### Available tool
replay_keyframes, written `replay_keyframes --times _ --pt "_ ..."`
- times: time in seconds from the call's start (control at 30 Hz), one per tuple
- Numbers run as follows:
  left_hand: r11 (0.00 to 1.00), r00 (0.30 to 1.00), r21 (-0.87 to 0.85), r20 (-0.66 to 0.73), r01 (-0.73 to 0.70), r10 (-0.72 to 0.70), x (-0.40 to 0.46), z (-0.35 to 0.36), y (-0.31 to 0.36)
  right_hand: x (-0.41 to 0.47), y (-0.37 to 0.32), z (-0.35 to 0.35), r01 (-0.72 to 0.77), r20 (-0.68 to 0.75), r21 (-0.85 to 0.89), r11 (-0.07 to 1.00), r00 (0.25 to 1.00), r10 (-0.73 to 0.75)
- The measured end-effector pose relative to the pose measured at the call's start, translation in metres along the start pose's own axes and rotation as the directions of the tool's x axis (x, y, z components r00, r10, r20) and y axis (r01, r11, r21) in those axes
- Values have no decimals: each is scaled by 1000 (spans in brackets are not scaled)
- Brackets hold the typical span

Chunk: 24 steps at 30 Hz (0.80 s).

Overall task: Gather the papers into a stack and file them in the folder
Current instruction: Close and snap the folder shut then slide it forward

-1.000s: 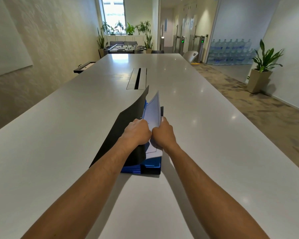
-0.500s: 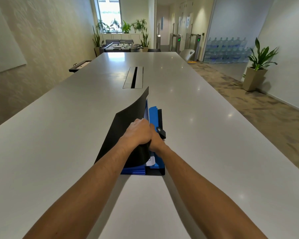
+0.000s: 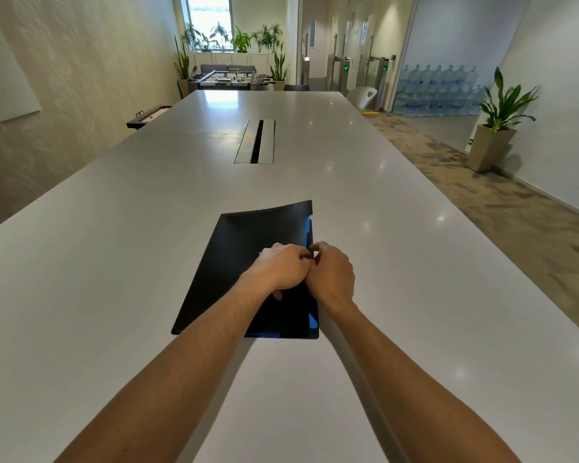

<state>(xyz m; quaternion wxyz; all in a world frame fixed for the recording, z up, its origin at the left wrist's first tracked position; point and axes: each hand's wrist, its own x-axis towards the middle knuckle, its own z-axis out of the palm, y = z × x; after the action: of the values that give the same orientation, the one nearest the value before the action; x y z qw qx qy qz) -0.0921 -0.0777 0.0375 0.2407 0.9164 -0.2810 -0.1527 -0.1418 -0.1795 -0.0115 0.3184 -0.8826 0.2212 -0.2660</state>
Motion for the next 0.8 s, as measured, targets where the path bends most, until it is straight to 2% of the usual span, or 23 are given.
replay_keyframes --times 0.07,0.23,0.3,0.4,0.5,0.63,0.8 --pt "999 1000 -19 11 -27 27 2 5 -3 4 6 -4 -58 -40 33 998 997 59" --pt "986 993 146 -68 -83 94 8 8 -17 11 20 2 -129 66 48 990 990 126" --pt "976 990 199 -96 -83 104 11 10 -26 12 22 5 -93 80 70 993 993 87" --pt "964 987 233 -66 -129 148 13 17 -41 10 24 6 -15 105 84 996 994 6" --pt "950 949 242 -195 -197 247 11 29 -55 6 27 6 86 122 10 996 989 -87" --pt "966 901 126 -349 -225 256 11 40 -65 3 30 10 144 153 -77 987 980 -131" --pt "943 904 249 -311 -221 294 14 46 -67 0 28 10 273 197 -182 945 951 -237"
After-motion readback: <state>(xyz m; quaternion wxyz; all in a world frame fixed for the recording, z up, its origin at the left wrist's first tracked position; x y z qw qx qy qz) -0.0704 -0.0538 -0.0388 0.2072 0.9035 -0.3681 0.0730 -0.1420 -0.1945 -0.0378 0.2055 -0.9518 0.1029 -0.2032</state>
